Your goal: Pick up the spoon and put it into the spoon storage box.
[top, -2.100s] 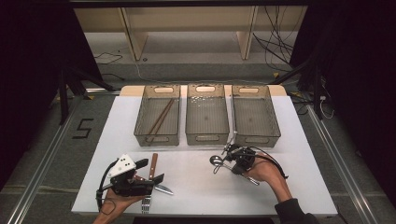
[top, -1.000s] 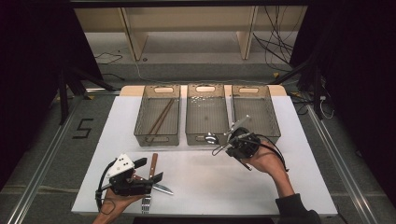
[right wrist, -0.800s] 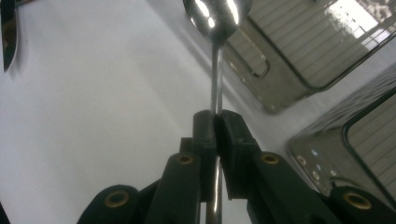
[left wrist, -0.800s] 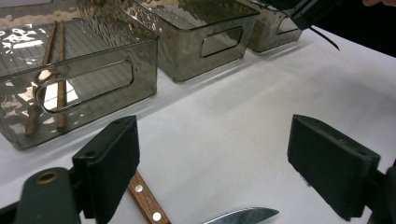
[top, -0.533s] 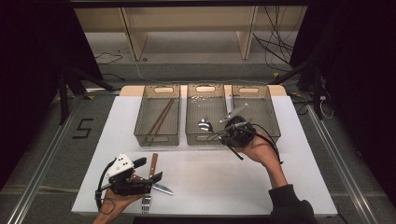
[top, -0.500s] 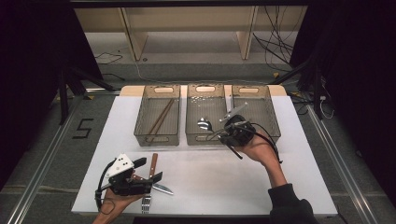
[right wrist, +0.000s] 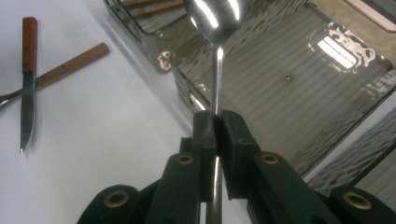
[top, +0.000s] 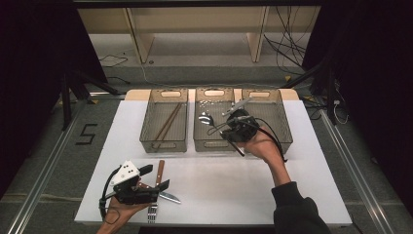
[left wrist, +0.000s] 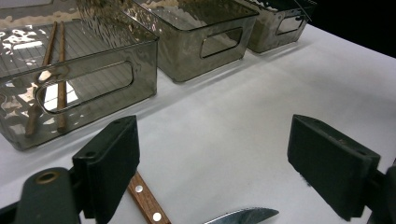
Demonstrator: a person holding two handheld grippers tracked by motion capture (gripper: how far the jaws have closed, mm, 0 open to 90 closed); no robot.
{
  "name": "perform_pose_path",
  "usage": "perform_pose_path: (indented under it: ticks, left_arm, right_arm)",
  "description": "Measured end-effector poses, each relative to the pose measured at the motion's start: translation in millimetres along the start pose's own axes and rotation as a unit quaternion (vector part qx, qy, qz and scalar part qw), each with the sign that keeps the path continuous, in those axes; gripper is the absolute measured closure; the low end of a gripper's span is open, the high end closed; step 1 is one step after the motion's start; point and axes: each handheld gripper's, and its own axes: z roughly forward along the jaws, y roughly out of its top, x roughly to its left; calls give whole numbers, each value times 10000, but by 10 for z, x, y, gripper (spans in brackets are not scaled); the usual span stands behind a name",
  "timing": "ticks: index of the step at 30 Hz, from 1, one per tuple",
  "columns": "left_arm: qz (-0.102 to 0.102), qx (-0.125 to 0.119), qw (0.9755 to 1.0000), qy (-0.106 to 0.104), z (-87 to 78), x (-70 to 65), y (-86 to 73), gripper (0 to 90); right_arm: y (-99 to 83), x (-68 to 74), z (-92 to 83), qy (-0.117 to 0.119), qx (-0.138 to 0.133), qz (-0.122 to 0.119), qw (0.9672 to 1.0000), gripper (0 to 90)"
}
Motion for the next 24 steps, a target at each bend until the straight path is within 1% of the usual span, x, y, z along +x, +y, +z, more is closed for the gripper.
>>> perform_pose_path:
  ticks: [6,8,10,12,17,21,22,24]
  left_arm:
    - [11,-1,10000,12,-5,0,1,164]
    - [5,1,10000,18,-6,2,1,164]
    - [-1,-1,10000,18,-7,4,0,164]
    - [-7,-3,10000,17,-6,5,-1,164]
    - [8,3,10000,12,-5,3,2,163]
    - [17,2,10000,12,-8,3,2,164]
    - [8,-7,10000,12,-8,2,2,164]
    - [7,-8,10000,11,-9,2,2,164]
  right_arm:
    - [97,-42,21,-35,-118,29,9999,855]
    - [118,-73,35,23,-172,103,9998,855]
    - [133,-104,47,21,-193,191,9996,855]
    - [147,-129,47,103,-275,234,9993,855]
    - [222,-146,46,2,-357,250,9990,855]
    - [275,-172,79,-77,-338,300,9989,855]
    - [286,-177,88,-95,-337,347,9988,855]
    - [305,-197,106,-125,-376,371,9985,855]
